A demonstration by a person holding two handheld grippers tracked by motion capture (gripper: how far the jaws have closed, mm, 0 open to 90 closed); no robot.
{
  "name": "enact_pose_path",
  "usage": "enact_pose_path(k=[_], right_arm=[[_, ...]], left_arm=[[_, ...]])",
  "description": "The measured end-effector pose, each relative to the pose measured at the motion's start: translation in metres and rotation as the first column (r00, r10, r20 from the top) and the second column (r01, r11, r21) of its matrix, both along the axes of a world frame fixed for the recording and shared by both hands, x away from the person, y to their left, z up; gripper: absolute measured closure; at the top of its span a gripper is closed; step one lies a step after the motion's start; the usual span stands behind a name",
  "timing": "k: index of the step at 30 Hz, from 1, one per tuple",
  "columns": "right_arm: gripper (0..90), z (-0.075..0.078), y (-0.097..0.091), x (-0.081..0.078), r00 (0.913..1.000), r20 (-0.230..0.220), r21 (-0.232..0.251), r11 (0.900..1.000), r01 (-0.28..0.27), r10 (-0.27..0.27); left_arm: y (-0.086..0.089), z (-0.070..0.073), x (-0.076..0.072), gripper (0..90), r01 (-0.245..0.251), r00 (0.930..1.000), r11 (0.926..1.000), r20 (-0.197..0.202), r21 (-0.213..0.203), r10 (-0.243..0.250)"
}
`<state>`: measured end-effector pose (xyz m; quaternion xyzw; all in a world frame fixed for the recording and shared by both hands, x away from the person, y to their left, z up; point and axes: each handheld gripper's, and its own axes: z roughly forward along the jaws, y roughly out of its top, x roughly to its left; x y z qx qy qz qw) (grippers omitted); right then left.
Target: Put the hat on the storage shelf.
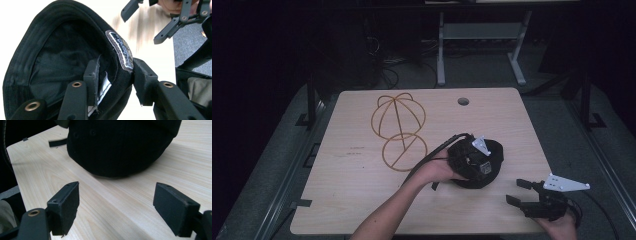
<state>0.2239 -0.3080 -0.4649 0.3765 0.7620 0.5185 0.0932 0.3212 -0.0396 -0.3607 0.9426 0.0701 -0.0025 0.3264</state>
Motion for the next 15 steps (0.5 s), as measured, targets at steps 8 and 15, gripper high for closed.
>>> enact_pose_path(k=[8, 15], right_arm=[[21.4, 0.002, 0.002, 0.0, 0.9998, 0.013, 0.003, 0.9999, -0.013, 0.013], [21.7, 0.008, 0.008, 0.001, 0.9989, 0.045, 0.029, 0.9994, -0.016, 0.015]], left_arm=[[-0.008, 0.009, -0.002, 78.3, 0.028, 0.9995, 0.9995, -0.012, -0.015, -0.028], [-0.01, 0.03, 0.001, 79.7, 0.027, 0.9994, 0.9967, -0.017, -0.077, -0.029]])
